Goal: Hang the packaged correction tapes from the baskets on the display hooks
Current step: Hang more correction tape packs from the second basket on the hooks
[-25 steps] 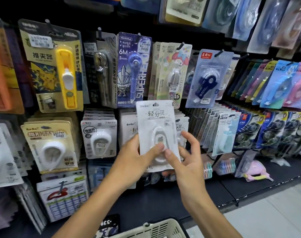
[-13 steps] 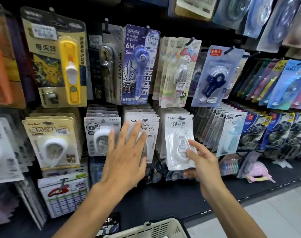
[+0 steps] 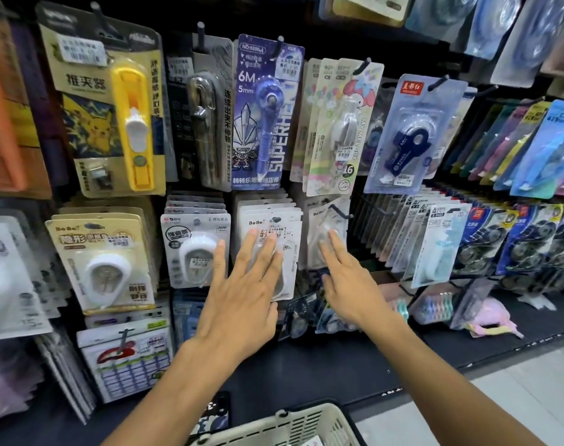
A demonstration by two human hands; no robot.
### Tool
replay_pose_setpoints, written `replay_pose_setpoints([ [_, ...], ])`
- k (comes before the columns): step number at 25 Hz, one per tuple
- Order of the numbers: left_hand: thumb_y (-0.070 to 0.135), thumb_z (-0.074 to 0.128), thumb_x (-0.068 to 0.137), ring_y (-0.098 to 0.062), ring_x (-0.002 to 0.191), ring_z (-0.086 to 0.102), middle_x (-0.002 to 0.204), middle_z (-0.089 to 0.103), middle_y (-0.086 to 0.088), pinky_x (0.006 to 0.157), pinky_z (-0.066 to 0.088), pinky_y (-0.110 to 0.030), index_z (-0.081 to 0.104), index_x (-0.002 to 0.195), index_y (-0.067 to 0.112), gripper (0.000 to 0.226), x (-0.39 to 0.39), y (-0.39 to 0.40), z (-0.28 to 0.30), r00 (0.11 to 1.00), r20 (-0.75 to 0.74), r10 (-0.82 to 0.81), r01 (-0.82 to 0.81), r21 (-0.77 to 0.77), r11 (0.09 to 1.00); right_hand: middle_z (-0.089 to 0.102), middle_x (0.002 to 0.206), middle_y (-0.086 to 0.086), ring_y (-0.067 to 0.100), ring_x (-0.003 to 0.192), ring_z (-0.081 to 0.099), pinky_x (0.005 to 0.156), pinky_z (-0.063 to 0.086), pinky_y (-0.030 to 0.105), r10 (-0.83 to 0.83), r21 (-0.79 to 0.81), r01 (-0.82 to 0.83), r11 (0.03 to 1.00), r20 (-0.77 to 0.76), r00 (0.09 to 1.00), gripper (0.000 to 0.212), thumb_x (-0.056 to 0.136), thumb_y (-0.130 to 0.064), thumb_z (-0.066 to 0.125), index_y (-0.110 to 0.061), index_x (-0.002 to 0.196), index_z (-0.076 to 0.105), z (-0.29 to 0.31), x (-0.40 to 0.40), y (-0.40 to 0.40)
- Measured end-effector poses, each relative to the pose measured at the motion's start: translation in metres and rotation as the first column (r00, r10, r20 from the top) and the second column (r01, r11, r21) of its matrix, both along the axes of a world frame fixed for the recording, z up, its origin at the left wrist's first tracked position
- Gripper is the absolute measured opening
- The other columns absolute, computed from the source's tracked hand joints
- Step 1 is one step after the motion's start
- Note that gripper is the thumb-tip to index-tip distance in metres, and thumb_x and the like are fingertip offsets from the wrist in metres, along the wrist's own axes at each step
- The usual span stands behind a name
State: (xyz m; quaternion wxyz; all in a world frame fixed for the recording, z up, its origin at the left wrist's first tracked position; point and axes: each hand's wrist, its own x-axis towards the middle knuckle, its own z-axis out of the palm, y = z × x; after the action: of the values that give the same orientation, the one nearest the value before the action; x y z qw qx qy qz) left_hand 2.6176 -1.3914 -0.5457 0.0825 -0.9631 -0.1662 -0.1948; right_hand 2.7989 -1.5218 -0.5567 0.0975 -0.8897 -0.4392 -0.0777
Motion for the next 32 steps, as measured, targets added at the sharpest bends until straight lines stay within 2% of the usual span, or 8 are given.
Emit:
replay_pose_setpoints([
  [9,0.035,0.057,0.093,-0.029,0.157,-0.012,0.172,0.002,-0.005,0.121,-0.012,-0.06,0.018,0.163,0.015,0.083,-0.011,0.008,-0.008,0.991,0.101,-0.083,0.08,0.026,0.996,-0.005,0.17,0.003,0.029,0.152,0.016,0.107,0.043,0.05,0.083,0.025,-0.084,0.996,0.013,0.996,0.068,0.097,-0.012,0.046,-0.017,0.159,0.018,0.002,0.005,0.041],
  [14,0.017,0.063,0.087,-0.038,0.145,0.039,0.156,0.045,-0.015,0.118,0.03,-0.057,0.053,0.145,0.01,0.059,-0.043,0.0,-0.059,0.973,0.226,-0.04,0.062,-0.093,0.994,0.039,0.156,0.005,0.028,0.131,0.049,0.106,0.043,0.042,-0.005,0.471,0.177,0.864,-0.344,0.939,0.044,0.096,-0.008,0.05,-0.014,0.139,0.053,-0.106,-0.07,-0.017],
  [16,0.018,0.062,0.088,-0.037,0.126,0.052,0.138,0.058,-0.011,0.104,0.041,-0.049,0.06,0.133,0.014,0.045,-0.064,-0.013,-0.11,0.998,0.05,0.027,-0.009,-0.323,0.946,0.059,0.134,0.007,0.03,0.115,0.06,0.096,0.048,0.038,-0.053,0.451,0.295,0.843,-0.475,0.878,0.035,0.092,-0.003,0.053,-0.011,0.125,0.061,-0.174,-0.124,-0.045],
  [20,0.021,0.058,0.094,-0.029,0.11,0.066,0.12,0.072,-0.005,0.092,0.054,-0.036,0.071,0.113,0.021,0.023,-0.13,-0.045,-0.229,0.823,-0.565,0.054,-0.478,-0.64,0.602,0.063,0.132,0.006,0.031,0.113,0.063,0.089,0.048,0.034,-0.302,-0.135,0.292,0.947,-0.686,0.662,0.038,0.094,-0.024,0.062,-0.015,0.131,0.057,-0.272,-0.189,-0.085],
  [23,0.017,0.063,0.094,-0.024,0.113,0.066,0.123,0.073,-0.005,0.097,0.053,-0.034,0.074,0.112,0.016,0.022,-0.158,-0.065,-0.285,0.739,-0.67,-0.071,-0.614,-0.712,0.341,0.041,0.143,0.009,0.033,0.123,0.054,0.094,0.045,0.034,-0.503,-0.439,0.249,0.864,-0.721,0.476,0.076,0.082,-0.038,0.076,-0.015,0.143,0.037,-0.305,-0.206,-0.096],
  [28,0.027,0.069,0.094,-0.021,0.107,0.058,0.121,0.06,-0.006,0.1,0.047,-0.034,0.064,0.104,0.024,0.011,-0.136,-0.088,-0.299,0.753,-0.655,-0.065,-0.656,-0.754,-0.008,0.055,0.127,0.007,0.03,0.12,0.052,0.098,0.045,0.038,-0.569,-0.508,0.276,0.816,-0.619,0.542,0.065,0.074,-0.053,0.075,-0.017,0.125,0.057,-0.322,-0.209,-0.09],
  [30,0.027,0.072,0.092,-0.021,0.112,0.056,0.133,0.058,-0.01,0.094,0.046,-0.03,0.058,0.13,0.018,0.041,-0.132,-0.094,-0.303,0.744,-0.665,-0.061,-0.667,-0.736,-0.114,0.066,0.104,0.003,0.028,0.111,0.058,0.094,0.049,0.036,-0.55,-0.477,0.28,0.833,-0.667,0.503,0.041,0.076,-0.053,0.075,-0.018,0.097,0.07,-0.321,-0.208,-0.09],
  [32,0.024,0.076,0.09,-0.018,0.115,0.059,0.139,0.059,-0.005,0.089,0.044,-0.024,0.041,0.151,0.008,0.073,-0.132,-0.096,-0.304,0.754,-0.656,-0.042,-0.651,-0.736,-0.184,0.061,0.113,0.004,0.028,0.115,0.055,0.094,0.05,0.036,-0.523,-0.428,0.306,0.85,-0.746,0.411,0.048,0.074,-0.049,0.078,-0.019,0.109,0.064,-0.321,-0.213,-0.091],
])
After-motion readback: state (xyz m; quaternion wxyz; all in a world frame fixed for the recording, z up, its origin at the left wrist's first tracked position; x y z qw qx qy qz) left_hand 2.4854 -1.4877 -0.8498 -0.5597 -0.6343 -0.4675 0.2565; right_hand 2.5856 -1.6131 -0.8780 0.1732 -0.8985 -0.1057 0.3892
